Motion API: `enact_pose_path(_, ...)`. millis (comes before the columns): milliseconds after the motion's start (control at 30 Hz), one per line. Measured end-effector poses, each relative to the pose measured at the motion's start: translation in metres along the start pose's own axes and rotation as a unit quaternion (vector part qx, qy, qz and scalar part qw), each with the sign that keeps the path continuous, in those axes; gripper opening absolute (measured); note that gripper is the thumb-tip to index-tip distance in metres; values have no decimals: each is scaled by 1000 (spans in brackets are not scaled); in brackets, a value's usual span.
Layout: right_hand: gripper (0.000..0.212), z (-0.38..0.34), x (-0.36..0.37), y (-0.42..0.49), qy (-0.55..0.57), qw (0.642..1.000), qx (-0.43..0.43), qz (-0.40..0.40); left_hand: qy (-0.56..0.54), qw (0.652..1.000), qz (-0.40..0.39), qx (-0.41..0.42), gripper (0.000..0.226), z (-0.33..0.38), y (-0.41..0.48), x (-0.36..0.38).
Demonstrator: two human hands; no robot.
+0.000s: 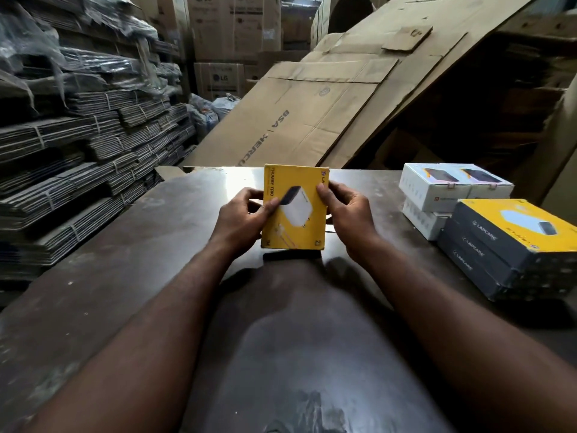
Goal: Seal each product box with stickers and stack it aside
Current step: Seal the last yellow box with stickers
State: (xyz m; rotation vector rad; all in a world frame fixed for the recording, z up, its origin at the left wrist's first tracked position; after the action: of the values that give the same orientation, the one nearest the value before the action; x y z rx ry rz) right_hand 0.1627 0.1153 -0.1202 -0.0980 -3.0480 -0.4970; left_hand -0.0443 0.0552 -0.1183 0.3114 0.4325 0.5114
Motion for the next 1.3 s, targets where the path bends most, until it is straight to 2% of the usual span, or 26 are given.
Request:
enact_pose_path(100,37,11,2,1,-30,998,24,-43,-13,999,29,-24,38,-6,3,-4)
enact_pose_path(233,30,26,10,-6,-14,990,110,-82,-82,987,34,-135,63,-21,-2,-1)
enact_pose_path(267,26,28,10,-6,-13,989,121,-80,-111,980,19,-167,61,-26,-2,5)
enact_pose_path(367,14,29,9,-2,-37,989,133,-58,-162,955,-40,-244,26,-29,-10,17)
enact_pose_path(467,13,27,7,1,-29,987,151,-47,-212,931,-45,-292,22,-28,-15,18)
enact_pose_path(533,12,23,4,3,-34,989,143,-35,-228,926,-48,-297,25,-24,-16,17)
enact_pose_path(633,24,20,-7,4,-55,990,126,-5,-229,928,-55,-289,26,-14,-17,22)
enact_pose_path(700,23,17,-16,5,-72,989,126,10,-224,930,-53,-286,26,-7,-20,29)
enact_pose_path(967,24,-36,-69,3,-191,973,129,6,-211,938,-42,-271,21,40,-43,54)
enact_pose_path(1167,22,-85,-115,1,-248,964,98,4,-194,949,-85,-235,27,90,-53,69)
enact_pose_path(1300,37,-112,-157,2,-276,957,73,45,-210,943,-127,-225,21,131,-65,92)
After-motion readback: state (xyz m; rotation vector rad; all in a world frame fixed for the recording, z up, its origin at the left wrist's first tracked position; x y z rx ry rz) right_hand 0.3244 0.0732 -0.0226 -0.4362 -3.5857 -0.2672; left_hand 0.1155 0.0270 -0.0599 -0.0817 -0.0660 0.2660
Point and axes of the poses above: each hand's wrist, its own y-axis towards the middle knuckle, its own x-axis out of the palm, z = x × y, the point moved 8 cm from there along y, towards the middle knuckle, and after that the axes turned 10 degrees about z, right-handed, at the moved point
